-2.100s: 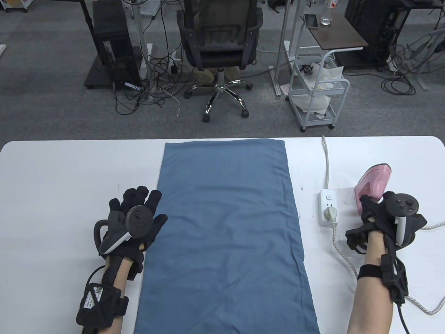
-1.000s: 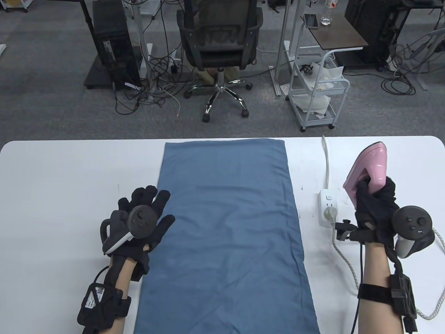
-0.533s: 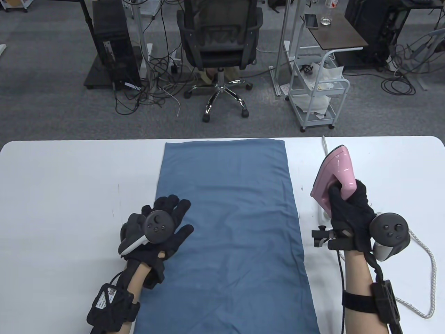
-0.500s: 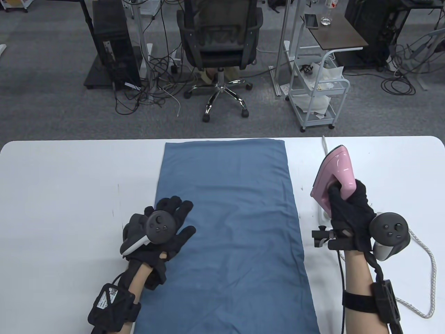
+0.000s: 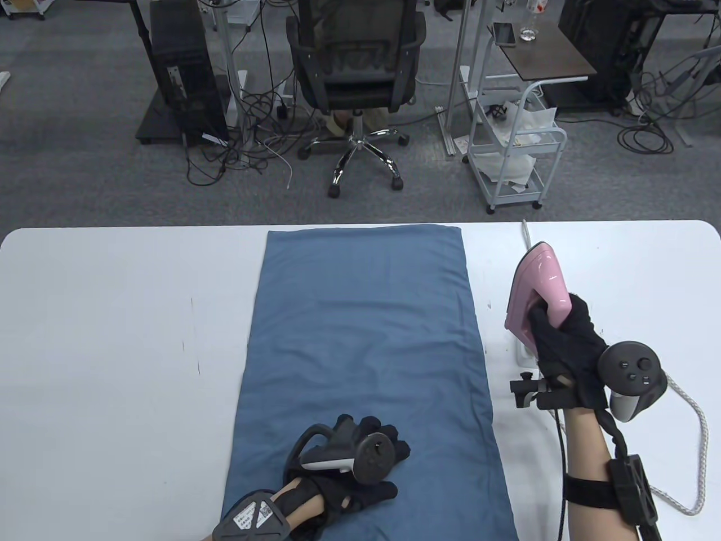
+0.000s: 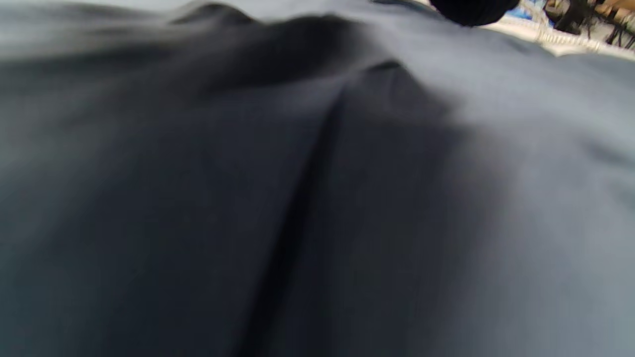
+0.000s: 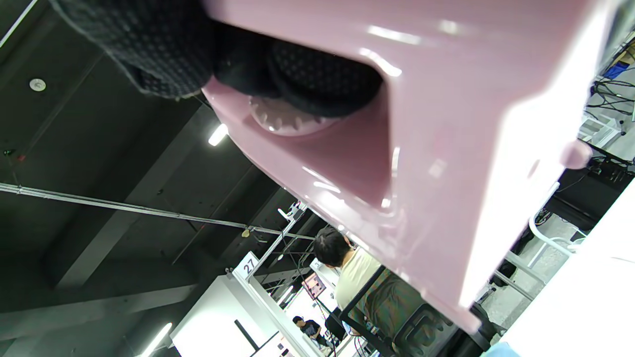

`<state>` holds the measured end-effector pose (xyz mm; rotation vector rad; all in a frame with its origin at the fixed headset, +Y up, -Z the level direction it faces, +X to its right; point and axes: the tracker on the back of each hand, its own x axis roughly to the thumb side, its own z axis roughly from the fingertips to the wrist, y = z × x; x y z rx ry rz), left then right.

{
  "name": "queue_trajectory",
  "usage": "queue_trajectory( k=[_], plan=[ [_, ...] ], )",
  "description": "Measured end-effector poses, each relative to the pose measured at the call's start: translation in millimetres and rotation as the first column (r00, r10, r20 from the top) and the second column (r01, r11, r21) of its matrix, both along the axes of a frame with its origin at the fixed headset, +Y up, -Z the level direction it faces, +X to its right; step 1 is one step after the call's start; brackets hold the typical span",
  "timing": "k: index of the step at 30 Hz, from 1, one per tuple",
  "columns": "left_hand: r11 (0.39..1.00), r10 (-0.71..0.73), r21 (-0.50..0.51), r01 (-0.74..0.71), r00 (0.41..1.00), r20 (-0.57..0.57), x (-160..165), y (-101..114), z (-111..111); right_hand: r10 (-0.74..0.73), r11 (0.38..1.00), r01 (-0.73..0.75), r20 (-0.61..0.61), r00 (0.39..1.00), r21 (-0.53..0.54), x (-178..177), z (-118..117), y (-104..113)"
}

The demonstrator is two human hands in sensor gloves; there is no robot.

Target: Iron pillowcase with electric iron on table

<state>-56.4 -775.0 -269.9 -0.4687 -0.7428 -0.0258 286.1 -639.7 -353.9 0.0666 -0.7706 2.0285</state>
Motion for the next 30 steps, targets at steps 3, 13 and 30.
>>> queue_trajectory(
  k=[3, 13, 30],
  plan=[
    [0.998, -0.054, -0.015, 0.054, 0.999, 0.000, -2.3, -10.7, 5.3, 0.022, 1.000, -0.022, -0.020, 1.000, -0.013, -4.6, -1.7, -0.9],
    [0.967, -0.023, -0.252, 0.029, 0.999, 0.025, -12.7, -35.0, 6.6, 0.232, 0.966, -0.248, -0.191, 0.954, -0.066, -41.8, 1.3, 7.2],
    [0.954, -0.046, -0.294, 0.052, 0.999, 0.027, -14.8, -38.5, 6.0, 0.700, 0.496, -0.852, -0.504, 0.507, -0.169, -154.3, 39.2, -53.0]
  ],
)
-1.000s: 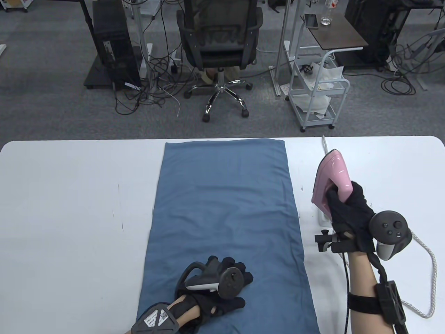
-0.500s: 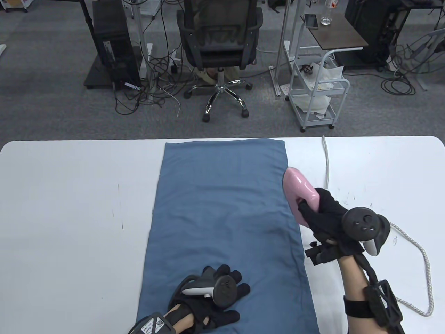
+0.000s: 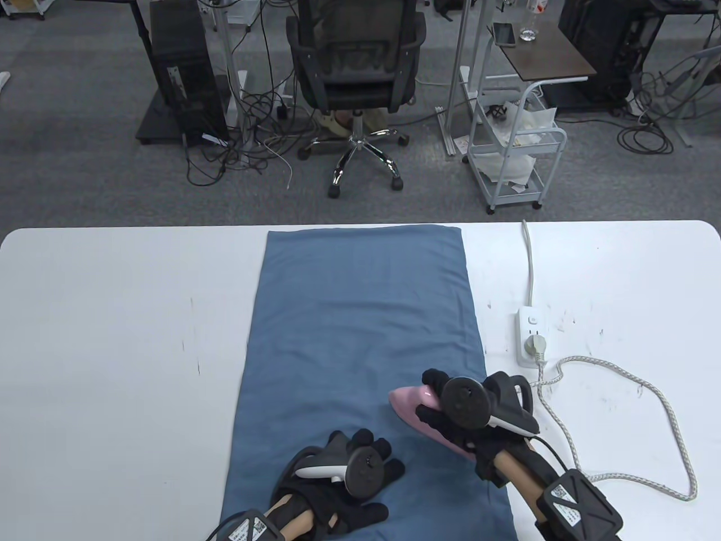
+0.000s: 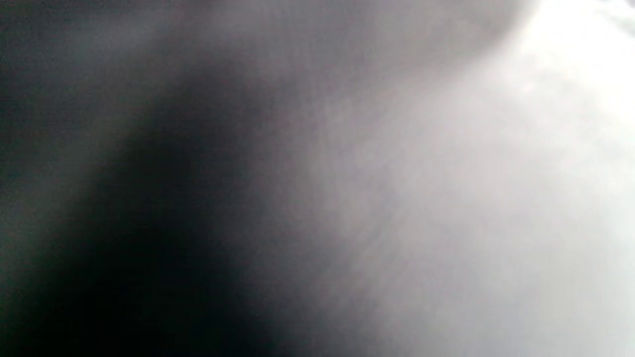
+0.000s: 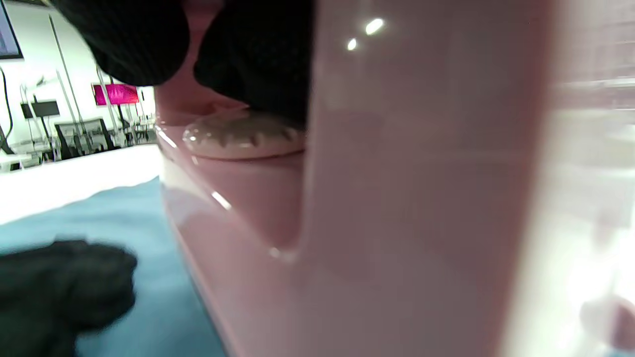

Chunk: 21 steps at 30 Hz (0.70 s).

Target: Iron pillowcase with electric iron on table

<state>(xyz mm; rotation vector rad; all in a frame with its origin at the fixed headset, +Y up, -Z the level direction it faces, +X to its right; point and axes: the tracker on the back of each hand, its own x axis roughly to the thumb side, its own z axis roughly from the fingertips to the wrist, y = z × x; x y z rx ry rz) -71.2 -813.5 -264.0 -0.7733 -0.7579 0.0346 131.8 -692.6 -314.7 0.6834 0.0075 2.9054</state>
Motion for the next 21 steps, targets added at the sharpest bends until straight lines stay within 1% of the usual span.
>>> queue_trajectory(
  k=[5, 6, 7, 9, 11, 12, 14, 17, 19, 21],
  plan=[
    [1.000, 0.000, 0.000, 0.000, 1.000, 0.000, 0.1, 0.1, 0.2, 0.101, 0.993, -0.104, -0.040, 0.994, -0.061, -8.3, 7.8, -21.9],
    [1.000, 0.000, 0.000, 0.000, 1.000, 0.000, 0.1, 0.1, 0.2, 0.121, 0.990, -0.123, -0.044, 0.992, -0.063, -9.8, 6.9, -24.6],
    [1.000, -0.002, -0.001, 0.002, 1.000, 0.001, 0.2, 0.1, 0.2, 0.131, 0.991, -0.132, -0.026, 0.991, -0.037, -9.5, 5.8, -23.9],
    [1.000, -0.002, -0.001, 0.002, 1.000, 0.001, 0.3, 0.5, 0.4, 0.132, 0.991, -0.132, -0.012, 0.991, -0.024, -10.6, -4.0, -24.9],
    [1.000, -0.003, -0.001, 0.003, 1.000, 0.002, 0.4, 0.6, 0.8, 0.137, 0.990, -0.138, 0.039, 0.990, 0.008, -10.3, -21.3, -26.0],
    [1.000, -0.003, -0.001, 0.003, 1.000, 0.002, 0.4, 0.7, 0.9, 0.152, 0.988, -0.154, 0.081, 0.985, 0.016, -10.2, -35.1, -26.1],
    [1.000, -0.003, -0.001, 0.003, 1.000, 0.002, 0.5, 0.7, 1.0, 0.165, 0.986, -0.166, 0.147, 0.975, -0.006, -7.8, -59.9, -26.0],
    [1.000, -0.004, -0.001, 0.004, 1.000, 0.002, 0.6, 0.8, 1.2, 0.147, 0.989, -0.147, 0.237, 0.960, -0.017, -2.9, -90.4, -26.7],
    [1.000, -0.004, -0.001, 0.004, 1.000, 0.002, 0.5, 0.8, 1.3, 0.136, 0.991, -0.136, 0.263, 0.955, -0.020, -1.4, -100.6, -26.9],
    [1.000, -0.004, 0.000, 0.004, 1.000, 0.002, 0.5, 0.8, 1.4, 0.129, 0.992, -0.122, 0.270, 0.954, -0.044, -2.0, -104.0, -26.2]
  ],
)
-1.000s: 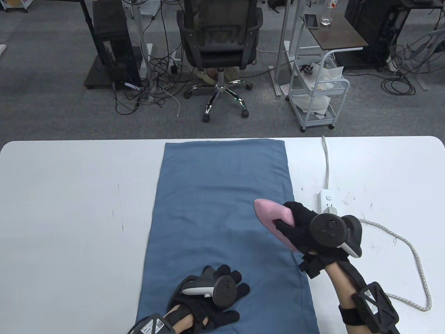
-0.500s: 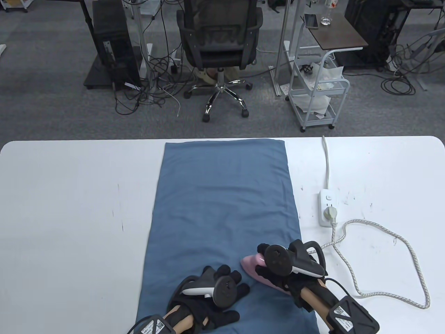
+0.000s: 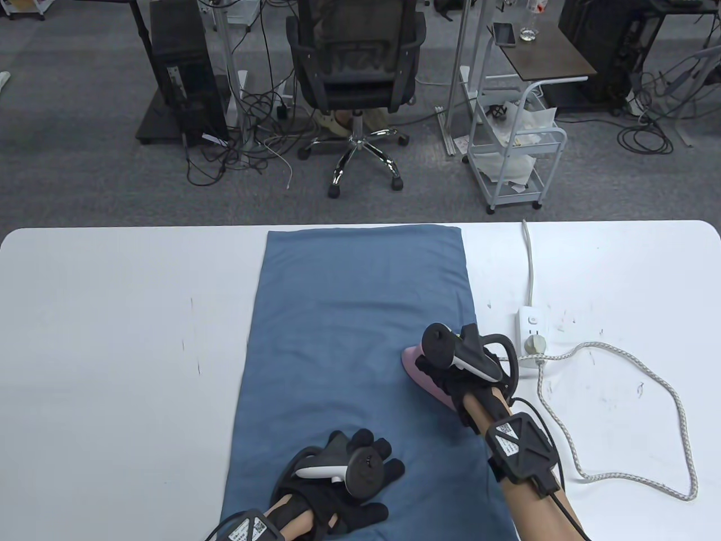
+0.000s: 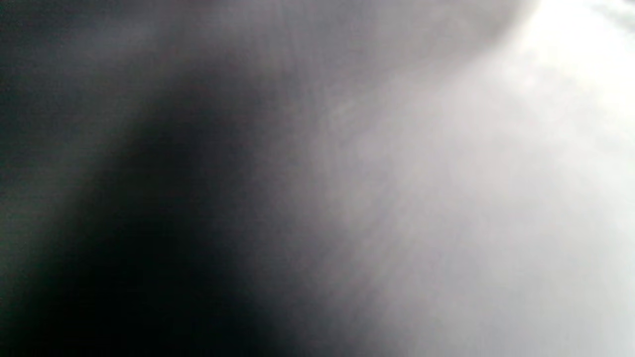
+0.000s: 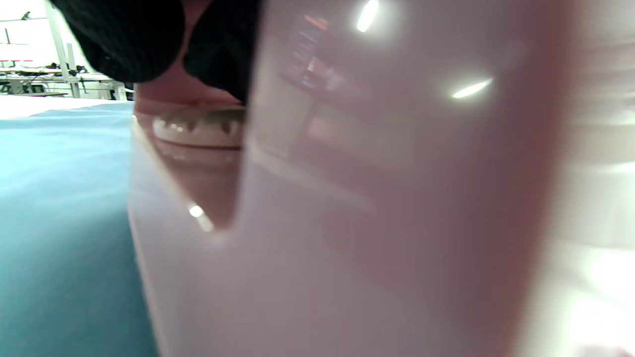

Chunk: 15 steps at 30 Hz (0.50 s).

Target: Iron pillowcase with electric iron on table

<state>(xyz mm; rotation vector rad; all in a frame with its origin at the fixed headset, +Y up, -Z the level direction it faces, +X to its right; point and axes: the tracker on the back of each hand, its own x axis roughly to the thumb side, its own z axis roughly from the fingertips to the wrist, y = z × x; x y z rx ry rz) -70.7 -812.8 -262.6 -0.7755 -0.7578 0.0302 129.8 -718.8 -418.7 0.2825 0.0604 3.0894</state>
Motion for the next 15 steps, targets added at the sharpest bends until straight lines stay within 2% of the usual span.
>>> queue_trajectory(
  k=[3, 5, 10, 13, 15],
  plan=[
    [1.000, 0.000, 0.000, 0.000, 1.000, 0.000, 0.0, 0.0, 0.0, 0.001, 1.000, -0.001, -0.066, 0.998, 0.004, -7.3, 11.0, 5.3],
    [1.000, 0.000, 0.000, 0.000, 1.000, 0.000, 0.0, 0.0, 0.0, -0.007, 0.999, 0.012, -0.150, 0.989, 0.033, -16.5, 29.1, 10.9],
    [1.000, -0.005, 0.003, 0.005, 1.000, 0.001, -0.3, 0.4, 0.2, -0.003, 1.000, 0.005, -0.301, 0.954, 0.007, -37.8, 68.2, 9.6],
    [1.000, -0.004, 0.002, 0.004, 1.000, 0.001, -0.3, 0.3, 0.2, 0.043, 0.999, -0.048, -0.346, 0.937, -0.007, -46.2, 76.3, 4.1],
    [1.000, -0.005, 0.002, 0.005, 1.000, 0.001, -0.3, 0.3, 0.2, 0.063, 0.998, -0.067, -0.343, 0.937, -0.001, -49.1, 71.3, 0.7]
  ],
)
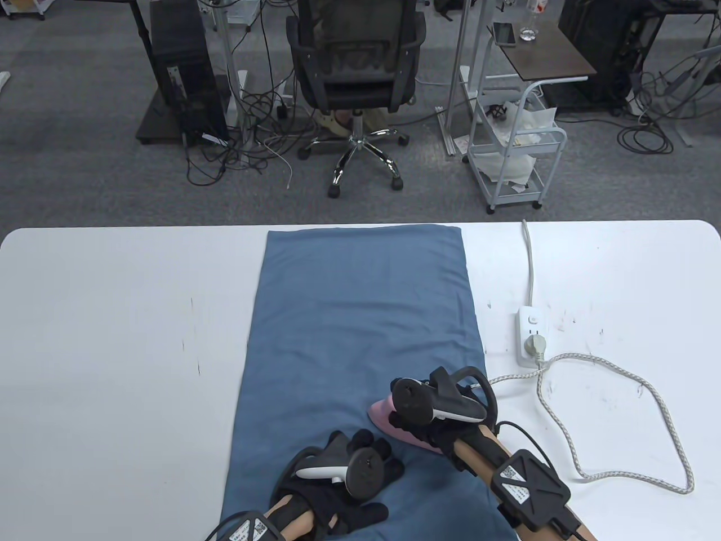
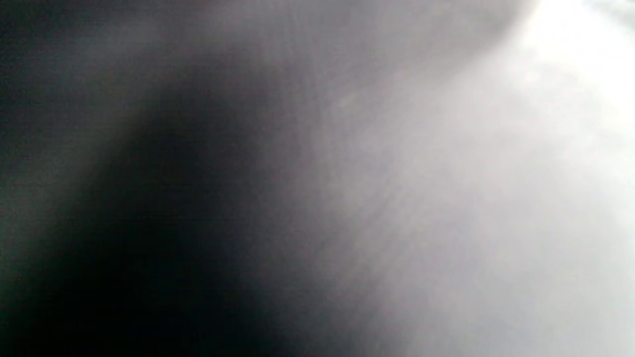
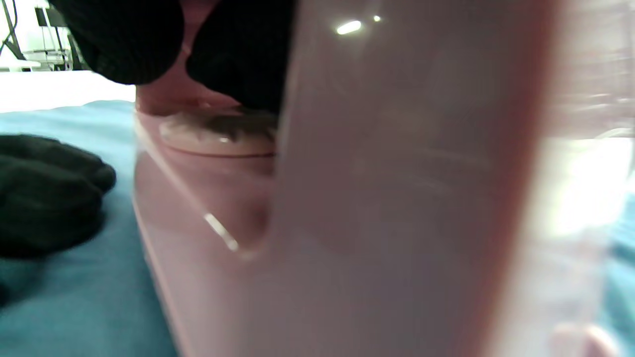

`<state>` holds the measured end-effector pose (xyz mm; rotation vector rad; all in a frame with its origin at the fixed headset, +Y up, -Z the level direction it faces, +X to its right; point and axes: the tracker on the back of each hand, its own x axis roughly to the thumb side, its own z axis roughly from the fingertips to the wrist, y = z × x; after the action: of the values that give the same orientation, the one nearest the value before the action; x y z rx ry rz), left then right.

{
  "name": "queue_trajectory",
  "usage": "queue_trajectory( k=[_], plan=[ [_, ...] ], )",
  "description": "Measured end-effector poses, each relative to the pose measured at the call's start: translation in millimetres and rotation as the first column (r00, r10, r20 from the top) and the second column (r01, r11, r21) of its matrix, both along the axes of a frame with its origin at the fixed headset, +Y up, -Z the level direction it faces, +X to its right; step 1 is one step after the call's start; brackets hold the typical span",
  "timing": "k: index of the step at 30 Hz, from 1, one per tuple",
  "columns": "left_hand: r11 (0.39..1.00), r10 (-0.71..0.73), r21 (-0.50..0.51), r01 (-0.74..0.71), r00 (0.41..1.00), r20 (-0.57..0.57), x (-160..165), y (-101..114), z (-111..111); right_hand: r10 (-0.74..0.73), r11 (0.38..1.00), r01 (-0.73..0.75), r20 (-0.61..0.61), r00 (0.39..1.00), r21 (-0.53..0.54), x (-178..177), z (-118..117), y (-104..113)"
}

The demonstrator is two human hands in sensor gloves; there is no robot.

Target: Iron pillowcase with electric iron on table

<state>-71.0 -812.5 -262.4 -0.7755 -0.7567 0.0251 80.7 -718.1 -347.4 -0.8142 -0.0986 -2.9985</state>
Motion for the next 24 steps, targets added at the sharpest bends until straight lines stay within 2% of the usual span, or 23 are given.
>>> queue_trajectory(
  k=[2, 5, 7, 11, 16, 19, 24],
  plan=[
    [1.000, 0.000, 0.000, 0.000, 1.000, 0.000, 0.1, -0.2, -0.1, -0.047, 0.999, 0.046, 0.039, 0.998, 0.005, -1.5, -12.8, -1.9],
    [1.000, 0.000, -0.001, 0.000, 1.000, -0.001, 0.0, -0.2, 0.0, 0.010, 0.997, -0.021, 0.144, 0.989, 0.075, -4.5, -50.2, -2.8],
    [1.000, -0.001, -0.001, 0.001, 1.000, -0.002, 0.0, -0.3, 0.2, -0.014, 0.997, -0.004, 0.229, 0.973, 0.080, -3.5, -74.4, -3.6],
    [1.000, -0.001, -0.001, 0.001, 1.000, -0.003, -0.1, -0.4, 0.3, -0.040, 0.997, 0.020, 0.309, 0.950, 0.069, -2.4, -99.8, -4.7],
    [1.000, -0.002, -0.001, 0.002, 1.000, -0.004, -0.2, -0.3, 0.4, -0.036, 0.999, 0.024, 0.277, 0.960, 0.045, -3.4, -97.8, -1.6],
    [1.000, -0.003, -0.001, 0.003, 1.000, -0.003, -0.2, -0.3, 0.5, -0.067, 0.993, 0.049, 0.178, 0.982, 0.103, -8.8, -74.9, 6.1],
    [1.000, -0.002, -0.002, 0.002, 1.000, -0.003, -0.2, -0.4, 0.5, -0.074, 0.994, 0.070, 0.040, 0.996, 0.083, -10.8, -32.9, 10.8]
  ],
)
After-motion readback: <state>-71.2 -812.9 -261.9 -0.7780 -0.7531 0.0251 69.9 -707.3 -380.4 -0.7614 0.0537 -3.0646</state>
